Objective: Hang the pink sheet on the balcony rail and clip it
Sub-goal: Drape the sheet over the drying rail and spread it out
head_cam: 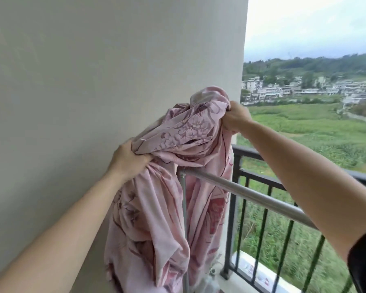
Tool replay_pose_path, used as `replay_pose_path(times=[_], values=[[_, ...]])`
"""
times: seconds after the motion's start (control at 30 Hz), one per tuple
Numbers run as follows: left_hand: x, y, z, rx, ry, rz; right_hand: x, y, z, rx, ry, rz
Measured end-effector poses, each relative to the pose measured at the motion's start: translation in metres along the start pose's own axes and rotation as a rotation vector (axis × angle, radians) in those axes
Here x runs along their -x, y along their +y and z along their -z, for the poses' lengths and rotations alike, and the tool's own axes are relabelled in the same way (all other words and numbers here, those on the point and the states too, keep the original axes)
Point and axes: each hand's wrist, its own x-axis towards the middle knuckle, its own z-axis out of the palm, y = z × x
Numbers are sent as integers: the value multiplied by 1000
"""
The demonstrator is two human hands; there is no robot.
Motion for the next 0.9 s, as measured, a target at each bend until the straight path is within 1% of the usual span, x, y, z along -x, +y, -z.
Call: replay_pose_path(times=[0.07,0.23,0.3,0.37,0.47,0.6,0.7,0.8,0.9], values=[[11,19,-8,30,-10,-43,18,12,29,12,107,-13],[53,77,-30,105,27,-211,77,25,112,-83,399,-52],[73,97,-40,155,8,-270,102,27,147,-88,482,-47],[95,111,-50,193,-21,-296,125,29,178,-63,528,-49],[130,128,-65,225,-73,-316,160,35,216,-11,524,-90],[171,145,-83,253,-144,-246,203,61,248,87,460,-154],[202,157,-103,278,-178,-196,235,91,268,89,406,-228],[240,176,-130,282,-213,-182,269,120,300,76,335,-288],[287,202,-162,298,-251,-167,304,155,343,69,329,-336]])
